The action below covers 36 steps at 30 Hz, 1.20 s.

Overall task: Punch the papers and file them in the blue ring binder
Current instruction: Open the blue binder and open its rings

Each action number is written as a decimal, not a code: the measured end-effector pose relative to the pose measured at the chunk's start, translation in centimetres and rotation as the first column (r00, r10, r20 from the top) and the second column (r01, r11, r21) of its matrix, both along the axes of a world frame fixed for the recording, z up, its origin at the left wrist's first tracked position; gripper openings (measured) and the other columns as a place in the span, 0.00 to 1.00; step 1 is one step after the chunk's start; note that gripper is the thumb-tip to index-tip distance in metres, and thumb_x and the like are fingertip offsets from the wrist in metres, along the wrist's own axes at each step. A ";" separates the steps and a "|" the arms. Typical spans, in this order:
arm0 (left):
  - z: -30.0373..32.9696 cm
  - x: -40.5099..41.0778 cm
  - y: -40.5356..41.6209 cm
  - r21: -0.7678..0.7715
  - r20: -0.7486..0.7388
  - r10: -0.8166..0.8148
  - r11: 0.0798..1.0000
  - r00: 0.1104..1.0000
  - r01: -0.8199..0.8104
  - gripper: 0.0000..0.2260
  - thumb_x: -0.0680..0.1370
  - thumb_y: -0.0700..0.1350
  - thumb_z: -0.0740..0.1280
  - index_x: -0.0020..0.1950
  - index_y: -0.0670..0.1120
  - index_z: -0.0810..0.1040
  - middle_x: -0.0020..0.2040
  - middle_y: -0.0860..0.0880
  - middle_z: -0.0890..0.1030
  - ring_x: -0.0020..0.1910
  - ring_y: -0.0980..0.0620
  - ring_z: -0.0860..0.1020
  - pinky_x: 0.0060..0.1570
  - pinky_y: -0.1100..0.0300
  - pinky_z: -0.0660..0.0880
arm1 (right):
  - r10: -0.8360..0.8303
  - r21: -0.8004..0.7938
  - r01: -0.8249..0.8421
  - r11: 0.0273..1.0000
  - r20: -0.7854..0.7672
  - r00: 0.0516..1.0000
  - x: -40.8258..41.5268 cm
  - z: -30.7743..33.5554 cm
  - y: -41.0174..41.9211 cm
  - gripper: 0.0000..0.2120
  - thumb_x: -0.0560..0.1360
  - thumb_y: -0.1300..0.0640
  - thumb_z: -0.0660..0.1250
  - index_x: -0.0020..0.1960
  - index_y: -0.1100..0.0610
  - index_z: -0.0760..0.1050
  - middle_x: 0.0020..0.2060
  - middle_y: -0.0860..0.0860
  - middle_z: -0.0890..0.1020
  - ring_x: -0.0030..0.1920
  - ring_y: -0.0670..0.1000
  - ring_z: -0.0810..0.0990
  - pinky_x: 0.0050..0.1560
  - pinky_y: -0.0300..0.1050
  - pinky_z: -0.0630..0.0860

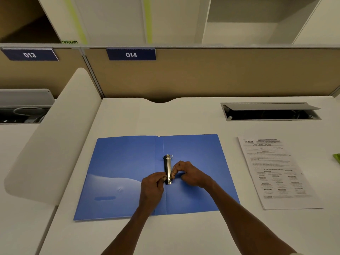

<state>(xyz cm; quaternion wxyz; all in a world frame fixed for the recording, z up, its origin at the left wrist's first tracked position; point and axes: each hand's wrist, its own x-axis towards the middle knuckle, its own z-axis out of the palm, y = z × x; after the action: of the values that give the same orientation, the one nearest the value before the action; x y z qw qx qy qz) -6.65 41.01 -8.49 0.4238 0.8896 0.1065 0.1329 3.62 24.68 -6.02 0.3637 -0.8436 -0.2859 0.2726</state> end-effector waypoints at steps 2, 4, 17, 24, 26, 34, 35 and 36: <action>-0.1 0.0 0.2 -0.006 0.009 -0.011 1.000 1.000 0.011 0.08 0.74 0.35 0.70 0.52 0.38 0.83 0.48 0.41 0.85 0.47 0.50 0.81 0.53 0.66 0.72 | 0.009 0.004 -0.009 1.000 -0.012 1.000 0.1 0.2 -0.2 0.20 0.66 0.78 0.58 0.50 0.64 0.82 0.53 0.58 0.80 0.56 0.54 0.77 0.61 0.46 0.73; -0.3 0.0 0.4 -0.004 0.018 -0.014 1.000 1.000 0.014 0.08 0.74 0.35 0.70 0.52 0.38 0.83 0.48 0.41 0.85 0.47 0.51 0.81 0.53 0.65 0.72 | 0.012 0.001 -0.012 1.000 -0.032 0.999 0.0 0.1 -0.3 0.21 0.67 0.77 0.59 0.51 0.63 0.82 0.54 0.57 0.79 0.56 0.53 0.77 0.61 0.43 0.73; -0.1 -0.2 0.5 -0.002 0.071 -0.032 0.999 0.997 0.033 0.09 0.73 0.34 0.71 0.52 0.37 0.83 0.48 0.41 0.85 0.47 0.55 0.79 0.54 0.61 0.74 | -0.036 0.017 0.037 0.999 -0.033 0.999 -0.3 0.1 -0.5 0.20 0.67 0.75 0.61 0.53 0.61 0.83 0.54 0.56 0.81 0.56 0.50 0.77 0.57 0.30 0.70; 0.6 -0.1 0.3 -0.021 0.045 -0.037 0.999 0.998 0.037 0.09 0.74 0.33 0.70 0.54 0.38 0.82 0.50 0.41 0.85 0.49 0.52 0.80 0.55 0.67 0.72 | -0.089 0.006 0.089 0.996 -0.003 0.996 -0.1 0.9 -0.5 0.18 0.69 0.75 0.62 0.53 0.62 0.82 0.53 0.57 0.83 0.55 0.53 0.80 0.59 0.41 0.75; 0.7 -0.2 0.2 -0.018 0.012 -0.018 1.000 1.000 0.019 0.10 0.74 0.33 0.69 0.55 0.36 0.81 0.52 0.39 0.84 0.51 0.47 0.81 0.56 0.62 0.72 | -0.150 0.015 0.150 0.989 -0.006 0.989 0.1 1.2 -0.5 0.16 0.70 0.74 0.63 0.53 0.63 0.82 0.52 0.57 0.84 0.54 0.52 0.81 0.58 0.38 0.75; 2.1 -1.2 -0.7 -0.059 0.019 0.124 0.991 0.992 -0.123 0.08 0.76 0.31 0.65 0.53 0.35 0.81 0.49 0.39 0.83 0.49 0.44 0.81 0.50 0.69 0.70 | -0.294 0.054 0.293 0.955 0.017 0.956 -0.9 2.0 -1.9 0.19 0.69 0.75 0.58 0.50 0.64 0.83 0.50 0.57 0.85 0.52 0.52 0.82 0.55 0.37 0.77; 2.4 -1.1 -0.8 -0.068 0.028 0.137 0.989 0.990 -0.135 0.08 0.76 0.31 0.65 0.54 0.35 0.81 0.49 0.39 0.83 0.49 0.45 0.81 0.50 0.68 0.70 | -0.307 0.061 0.305 0.950 0.021 0.951 -1.0 2.1 -2.1 0.18 0.69 0.75 0.58 0.50 0.64 0.83 0.50 0.57 0.85 0.52 0.52 0.82 0.54 0.37 0.77; 2.7 -1.1 -1.0 -0.072 0.037 0.148 0.987 0.988 -0.146 0.09 0.76 0.31 0.65 0.54 0.36 0.80 0.50 0.40 0.83 0.49 0.47 0.80 0.49 0.68 0.70 | -0.316 0.072 0.314 0.947 0.030 0.948 -1.2 2.3 -2.3 0.18 0.70 0.75 0.58 0.50 0.64 0.82 0.50 0.57 0.85 0.52 0.52 0.82 0.54 0.36 0.77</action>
<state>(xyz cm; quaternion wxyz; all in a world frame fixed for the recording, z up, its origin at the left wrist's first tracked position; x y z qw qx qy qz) -7.73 39.97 -5.82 0.4453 0.8613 0.1675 0.1786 2.38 22.42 -3.74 0.4244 -0.8713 -0.1638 0.1841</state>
